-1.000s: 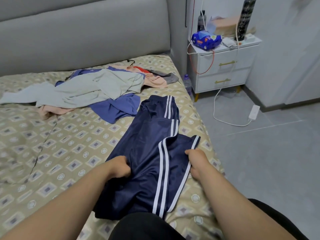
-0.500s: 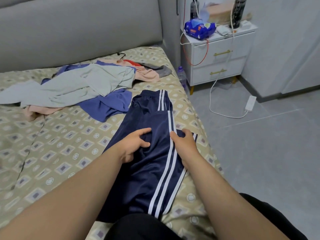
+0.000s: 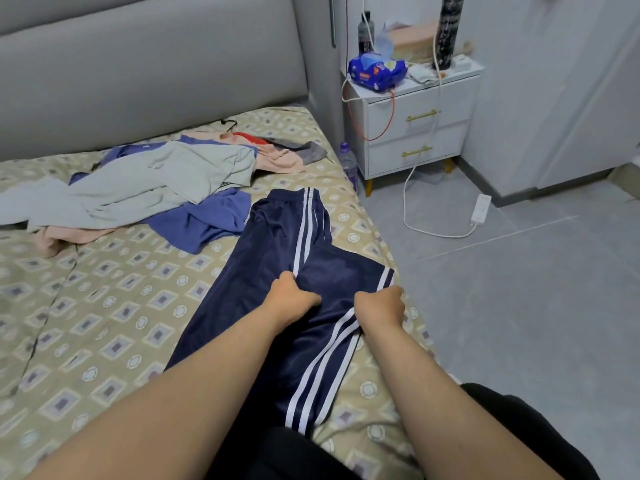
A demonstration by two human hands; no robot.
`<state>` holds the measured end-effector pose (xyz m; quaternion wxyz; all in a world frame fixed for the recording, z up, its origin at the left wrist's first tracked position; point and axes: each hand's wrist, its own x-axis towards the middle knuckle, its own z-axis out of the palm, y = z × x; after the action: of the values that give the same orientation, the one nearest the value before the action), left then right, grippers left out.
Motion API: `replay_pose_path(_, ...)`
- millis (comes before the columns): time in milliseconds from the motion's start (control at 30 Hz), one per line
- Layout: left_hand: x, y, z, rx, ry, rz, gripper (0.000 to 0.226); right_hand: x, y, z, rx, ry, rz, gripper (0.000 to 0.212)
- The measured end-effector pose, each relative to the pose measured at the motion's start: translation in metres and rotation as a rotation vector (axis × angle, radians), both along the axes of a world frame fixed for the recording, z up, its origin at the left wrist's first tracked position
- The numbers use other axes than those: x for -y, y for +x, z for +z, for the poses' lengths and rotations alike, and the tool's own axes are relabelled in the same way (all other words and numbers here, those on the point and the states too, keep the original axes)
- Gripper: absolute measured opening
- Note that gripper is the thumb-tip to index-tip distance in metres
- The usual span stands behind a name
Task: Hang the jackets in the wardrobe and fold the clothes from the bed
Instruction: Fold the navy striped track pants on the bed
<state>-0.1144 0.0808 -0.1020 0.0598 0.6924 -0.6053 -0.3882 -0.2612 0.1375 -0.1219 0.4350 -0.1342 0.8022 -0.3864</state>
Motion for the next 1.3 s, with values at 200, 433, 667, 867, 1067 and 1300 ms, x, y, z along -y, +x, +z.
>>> replay_pose_path(200, 0.0, 0.008, 0.015, -0.261, 0.253, 0.081, 0.036, 0.0, -0.003, 0.005, 0.341, -0.097, -0.131, 0.023)
replay_pose_path(433, -0.026, 0.033, 0.054, -0.553, 0.321, 0.139, 0.024, -0.009, 0.008, 0.044, 0.533, -0.327, 0.072, 0.017)
replay_pose_path(667, -0.044, 0.048, 0.136, -0.942, 0.291, 0.157, 0.048, -0.036, 0.015, 0.135, 0.499, -0.653, 0.331, 0.044)
replay_pose_path(867, -0.066, 0.077, 0.228, -1.171, 0.193, -0.226, 0.065, -0.067, 0.018, 0.224, 0.573, -0.872, 0.513, 0.043)
replay_pose_path(1067, -0.104, 0.103, 0.28, -1.034, -0.093, -0.311, 0.053, -0.094, 0.045, 0.287, 0.555, -0.966, 0.668, 0.045)
replay_pose_path(1300, -0.128, 0.144, 0.346, -1.149, -0.609, -0.032, 0.022, -0.115, 0.08, 0.35, 0.306, -1.018, 0.7, 0.016)
